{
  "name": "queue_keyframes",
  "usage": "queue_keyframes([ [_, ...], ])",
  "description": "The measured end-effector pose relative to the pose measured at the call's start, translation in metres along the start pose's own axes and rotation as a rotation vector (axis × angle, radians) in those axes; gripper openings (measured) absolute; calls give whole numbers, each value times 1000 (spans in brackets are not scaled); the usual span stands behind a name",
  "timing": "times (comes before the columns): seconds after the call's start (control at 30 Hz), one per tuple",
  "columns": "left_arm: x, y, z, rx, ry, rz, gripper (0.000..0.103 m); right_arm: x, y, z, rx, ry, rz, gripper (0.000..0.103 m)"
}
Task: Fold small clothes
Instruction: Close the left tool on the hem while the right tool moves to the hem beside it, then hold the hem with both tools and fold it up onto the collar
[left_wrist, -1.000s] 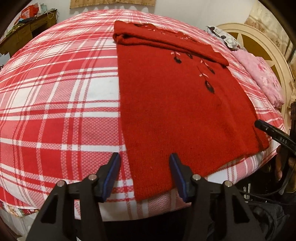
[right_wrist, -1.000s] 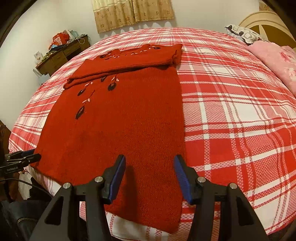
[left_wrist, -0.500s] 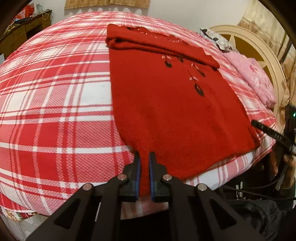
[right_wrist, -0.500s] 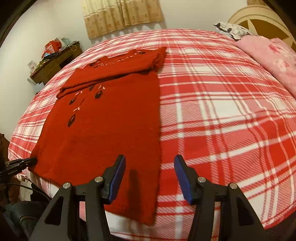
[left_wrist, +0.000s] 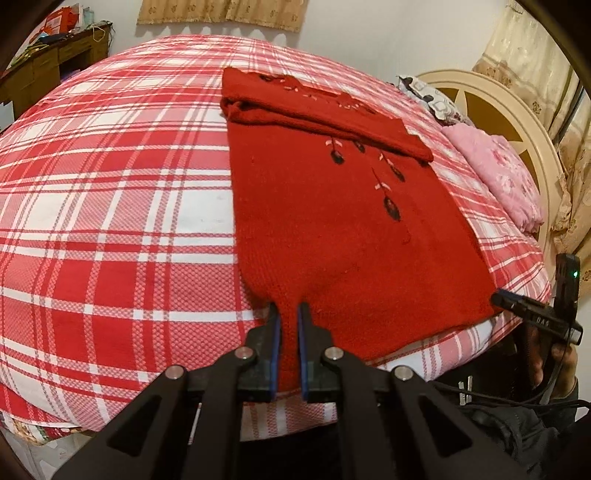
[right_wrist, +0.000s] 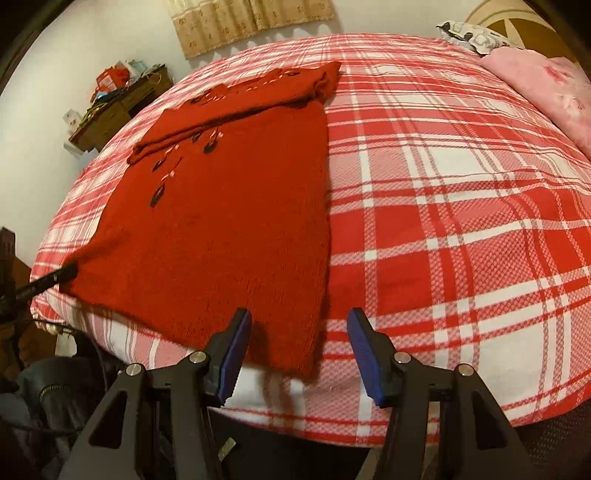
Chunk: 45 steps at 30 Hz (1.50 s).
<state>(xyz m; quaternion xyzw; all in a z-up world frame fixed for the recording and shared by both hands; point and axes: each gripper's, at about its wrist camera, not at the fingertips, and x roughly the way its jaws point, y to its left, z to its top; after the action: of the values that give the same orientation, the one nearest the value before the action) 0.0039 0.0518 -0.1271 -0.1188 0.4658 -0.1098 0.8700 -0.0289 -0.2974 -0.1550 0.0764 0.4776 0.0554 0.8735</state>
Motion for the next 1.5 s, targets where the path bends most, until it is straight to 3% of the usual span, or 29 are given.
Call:
queue_keyframes([
  [0.13, -4, 1, 0, -13, -24, -14, 9, 2, -2, -2, 5, 18, 28, 18],
  [0.23, -2, 1, -2, -19, -14, -9, 9, 3, -1, -6, 14, 28, 103, 9],
  [0.37, -3, 3, -2, -28, -28, -5, 9, -6, -3, -5, 39, -38, 145, 8],
  [0.47, -9, 5, 0, -38, -62, -3, 9, -29, -8, 2, 70, -160, 172, 8],
  [0.63, -19, 6, 4, -49, -117, -8, 9, -50, -6, 5, 92, -271, 193, 7],
  [1.0, -37, -4, 34, -37, -174, -75, 9, -72, -3, 34, 91, -346, 220, 7],
  [1.5, -67, -1, 77, -50, -298, -111, 8, -109, 17, 91, 35, -476, 229, 7],
])
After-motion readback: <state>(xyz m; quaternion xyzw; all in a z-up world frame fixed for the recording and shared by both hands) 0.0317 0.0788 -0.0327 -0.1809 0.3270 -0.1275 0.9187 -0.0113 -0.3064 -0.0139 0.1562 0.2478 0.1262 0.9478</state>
